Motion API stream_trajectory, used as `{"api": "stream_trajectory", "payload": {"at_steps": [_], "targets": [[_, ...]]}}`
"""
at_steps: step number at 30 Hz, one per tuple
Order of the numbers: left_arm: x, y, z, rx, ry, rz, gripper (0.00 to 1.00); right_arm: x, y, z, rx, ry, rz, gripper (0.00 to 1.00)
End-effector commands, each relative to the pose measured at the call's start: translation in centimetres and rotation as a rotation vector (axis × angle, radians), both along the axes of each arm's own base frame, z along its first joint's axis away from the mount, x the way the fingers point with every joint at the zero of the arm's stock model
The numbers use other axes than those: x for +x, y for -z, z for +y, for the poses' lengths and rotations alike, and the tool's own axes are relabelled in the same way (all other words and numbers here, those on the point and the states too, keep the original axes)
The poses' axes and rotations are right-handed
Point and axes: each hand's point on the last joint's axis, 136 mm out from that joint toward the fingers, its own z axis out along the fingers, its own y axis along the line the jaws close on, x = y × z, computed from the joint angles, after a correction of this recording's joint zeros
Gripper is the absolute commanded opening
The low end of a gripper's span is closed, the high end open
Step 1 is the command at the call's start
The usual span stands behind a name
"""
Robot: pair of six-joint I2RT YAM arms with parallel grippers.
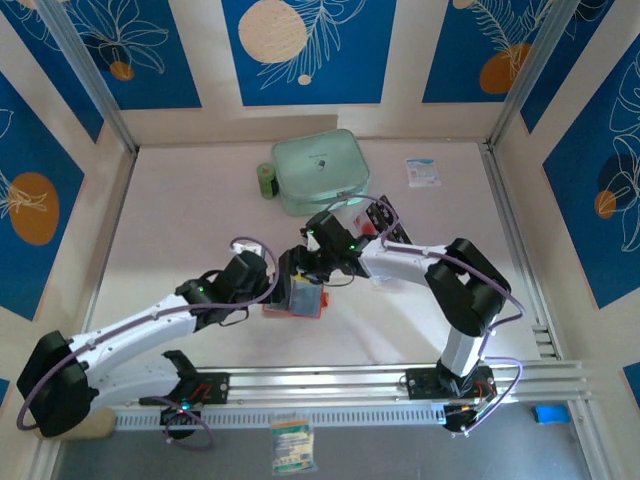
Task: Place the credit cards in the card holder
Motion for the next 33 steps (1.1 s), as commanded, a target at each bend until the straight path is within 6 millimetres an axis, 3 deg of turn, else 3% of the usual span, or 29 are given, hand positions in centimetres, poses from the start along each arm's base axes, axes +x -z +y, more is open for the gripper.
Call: {"api": "stream_trajectory", "payload": {"at_steps": [1, 8, 15, 28, 33], "targets": [[0.0, 0.1, 1.4, 0.024, -0.039, -0.008, 0.93, -0.6, 1.1, 1.2, -0.003, -0.021, 0.064, 0.56], [-0.4, 0.5, 2.3, 0.033, -0.054, -0.008, 0.93, 0.7, 2.8, 2.9, -0.001, -0.01, 0.096, 0.56], [-0.7, 2.0, 2.4, 0.047, -0.052, 0.021, 0.93, 0.8, 2.9, 2.6, 0.002, -0.007, 0.106, 0.56], [-0.2, 5.8, 2.0, 0.12, -0.054, 0.082, 0.93, 1.1, 0.6, 1.8, 0.04, 0.002, 0.075, 0.56], [0.3, 6.6, 1.9, 0.142, -0.074, 0.094, 0.93, 0.5, -0.3, 0.5, 0.014, 0.002, 0.042, 0.56]]}}
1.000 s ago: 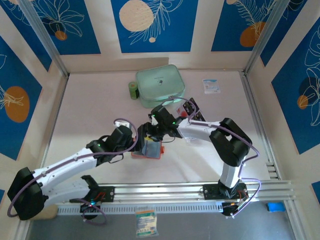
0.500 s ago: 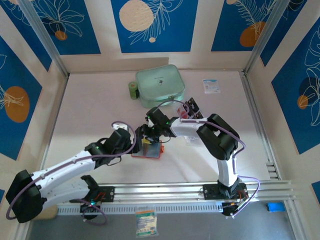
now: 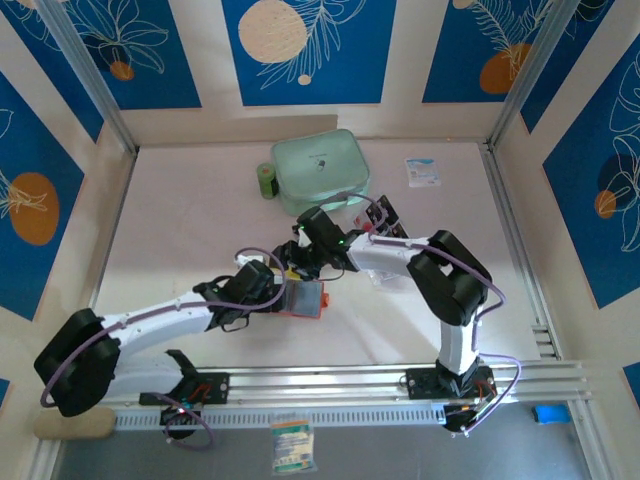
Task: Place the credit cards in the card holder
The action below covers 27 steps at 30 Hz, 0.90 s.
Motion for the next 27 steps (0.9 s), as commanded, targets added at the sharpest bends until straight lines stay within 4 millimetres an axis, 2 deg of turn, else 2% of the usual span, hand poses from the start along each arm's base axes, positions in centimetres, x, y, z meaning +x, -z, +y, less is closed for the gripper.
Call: {"api": "stream_trajectory", "payload": {"at_steps": [1, 5, 9, 12, 15, 22, 24, 27], "targets": [[0.8, 0.1, 0.2, 0.006, -0.039, -0.017, 0.93, -1.2, -0.7, -1.8, -0.037, -0.01, -0.012, 0.56], [0.8, 0.4, 0.1, 0.011, -0.039, -0.008, 0.93, -2.2, 0.0, -5.2, -0.177, 0.004, -0.07, 0.56], [0.7, 0.3, 0.3, 0.007, -0.041, -0.01, 0.93, -3.2, 1.4, -9.4, -0.378, 0.018, -0.134, 0.56], [0.6, 0.2, 0.4, 0.004, -0.043, -0.01, 0.93, -3.9, 2.3, -11.7, -0.502, 0.017, -0.163, 0.56], [0.6, 0.1, 0.4, 0.004, -0.043, -0.013, 0.93, -4.4, 3.2, -12.7, -0.576, 0.004, -0.181, 0.56], [0.7, 0.1, 0.4, 0.008, -0.044, -0.014, 0.93, -4.6, 5.6, -12.9, -0.633, -0.024, -0.154, 0.52], [0.6, 0.2, 0.4, 0.01, -0.042, -0.01, 0.93, -4.7, 6.1, -13.1, -0.645, -0.029, -0.15, 0.46], [0.6, 0.2, 0.4, 0.01, -0.04, -0.01, 0.93, -4.6, 6.3, -13.7, -0.661, -0.025, -0.149, 0.28]]}}
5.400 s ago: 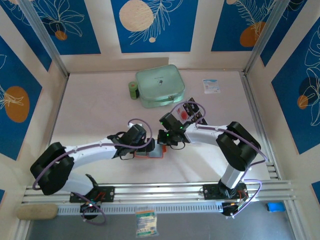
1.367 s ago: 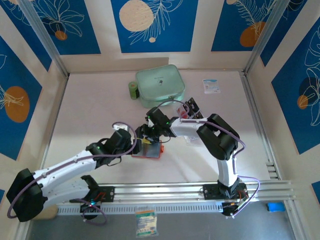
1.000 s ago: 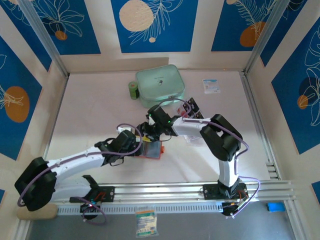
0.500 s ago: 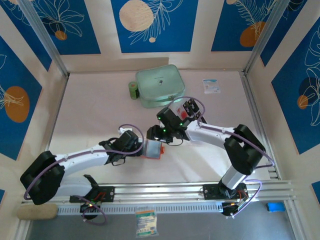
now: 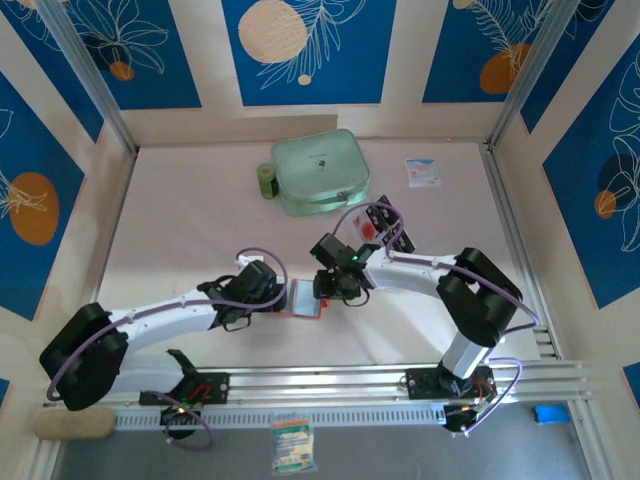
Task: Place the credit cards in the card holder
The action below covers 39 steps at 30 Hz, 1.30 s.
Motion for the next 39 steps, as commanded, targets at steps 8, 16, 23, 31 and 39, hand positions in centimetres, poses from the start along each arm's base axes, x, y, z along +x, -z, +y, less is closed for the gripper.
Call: {"api": "stream_trajectory", "payload": {"at_steps": [8, 16, 23, 31, 39], "targets": [[0.3, 0.2, 0.1, 0.002, -0.01, -0.004, 0.93, 0.5, 0.1, -2.5, -0.055, 0.013, -0.012, 0.04], [0.2, 0.7, 0.1, 0.003, -0.006, 0.009, 0.93, 0.9, -0.3, -2.9, -0.055, 0.004, -0.014, 0.29], [0.3, 0.5, -0.1, -0.004, -0.007, 0.003, 0.93, 1.8, -4.5, -3.2, 0.0, -0.006, -0.093, 0.44], [0.7, -0.3, -0.3, 0.01, -0.008, 0.009, 0.94, 4.4, -8.3, -7.3, -0.032, 0.054, -0.148, 0.44], [1.4, -1.4, -1.5, -0.007, -0.016, 0.046, 0.94, 7.3, -10.3, -10.7, -0.155, 0.035, -0.153, 0.44]]}}
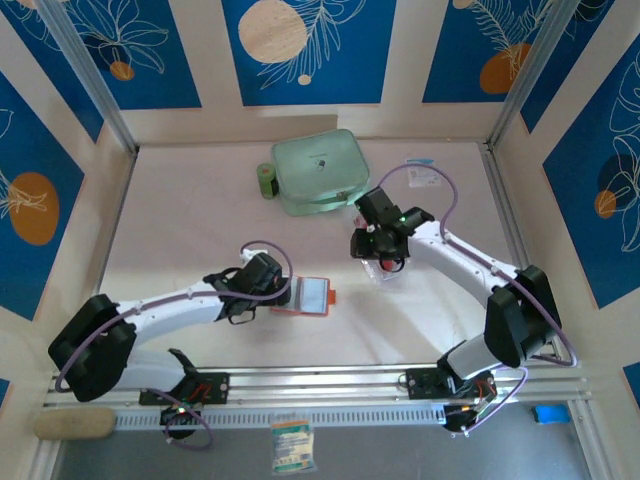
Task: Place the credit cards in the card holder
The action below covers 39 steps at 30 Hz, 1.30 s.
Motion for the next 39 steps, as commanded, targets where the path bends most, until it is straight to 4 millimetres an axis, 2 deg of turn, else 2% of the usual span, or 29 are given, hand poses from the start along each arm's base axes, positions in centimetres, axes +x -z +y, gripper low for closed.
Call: {"api": "stream_trajectory", "payload": {"at_steps": [1, 6, 17, 39], "targets": [[0.1, -0.7, -0.5, -0.014, -0.008, 0.036, 0.94, 0.2, -0.3, -1.8, -0.106, -0.051, 0.035, 0.44], [0.5, -1.1, -1.0, -0.019, 0.005, 0.036, 0.95, 1.4, -0.4, -2.9, -0.171, -0.06, 0.066, 0.42], [0.8, -1.5, -0.9, -0.013, 0.04, 0.029, 0.95, 3.5, 0.0, -3.0, -0.242, -0.075, 0.111, 0.39], [0.7, -1.7, -1.2, -0.058, 0.039, 0.038, 0.96, 0.4, 5.3, -5.4, -0.403, -0.106, 0.25, 0.37]]}}
